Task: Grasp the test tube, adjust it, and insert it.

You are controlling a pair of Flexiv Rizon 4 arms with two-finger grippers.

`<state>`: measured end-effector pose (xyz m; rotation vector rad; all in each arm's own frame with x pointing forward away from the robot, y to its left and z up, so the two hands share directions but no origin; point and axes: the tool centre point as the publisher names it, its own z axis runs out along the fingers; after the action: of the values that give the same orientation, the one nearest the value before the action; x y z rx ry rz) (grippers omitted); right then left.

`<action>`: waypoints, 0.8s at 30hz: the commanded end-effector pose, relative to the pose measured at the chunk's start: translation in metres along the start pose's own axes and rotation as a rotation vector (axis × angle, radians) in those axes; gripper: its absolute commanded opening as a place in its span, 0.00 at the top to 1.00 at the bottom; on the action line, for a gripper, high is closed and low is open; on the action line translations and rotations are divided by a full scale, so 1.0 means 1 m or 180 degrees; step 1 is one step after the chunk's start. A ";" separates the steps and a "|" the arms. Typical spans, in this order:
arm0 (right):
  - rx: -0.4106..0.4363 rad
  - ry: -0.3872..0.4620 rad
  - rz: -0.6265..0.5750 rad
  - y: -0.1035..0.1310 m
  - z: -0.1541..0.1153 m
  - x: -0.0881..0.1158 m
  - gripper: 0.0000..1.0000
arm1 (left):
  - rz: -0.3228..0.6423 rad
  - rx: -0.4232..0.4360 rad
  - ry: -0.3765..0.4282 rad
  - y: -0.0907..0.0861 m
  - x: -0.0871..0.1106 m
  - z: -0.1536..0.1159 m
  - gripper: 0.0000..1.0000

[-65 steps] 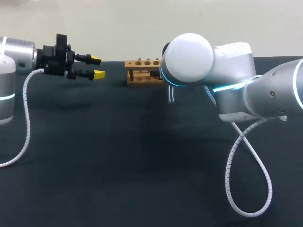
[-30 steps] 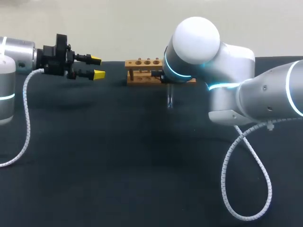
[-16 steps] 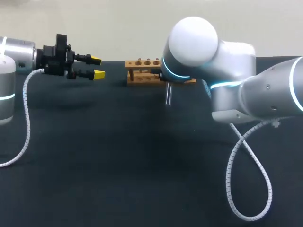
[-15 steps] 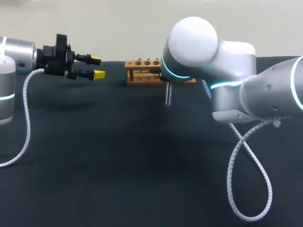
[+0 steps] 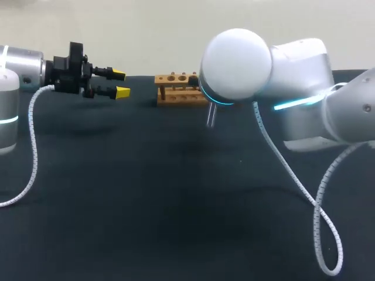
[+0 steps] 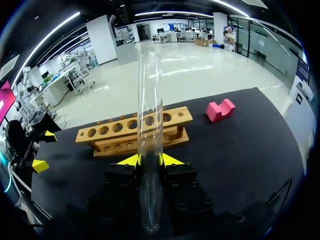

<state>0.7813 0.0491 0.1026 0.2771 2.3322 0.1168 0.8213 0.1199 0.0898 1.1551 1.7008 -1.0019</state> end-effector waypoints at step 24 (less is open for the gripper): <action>0.0000 -0.0460 0.0079 -0.009 -0.034 -0.002 1.00 | 0.0010 -0.0019 -0.0012 -0.002 0.001 0.000 0.00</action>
<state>0.7573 0.0401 0.1274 0.3051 2.1908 0.1021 0.8213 0.1199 0.0898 1.1551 1.7008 -1.0019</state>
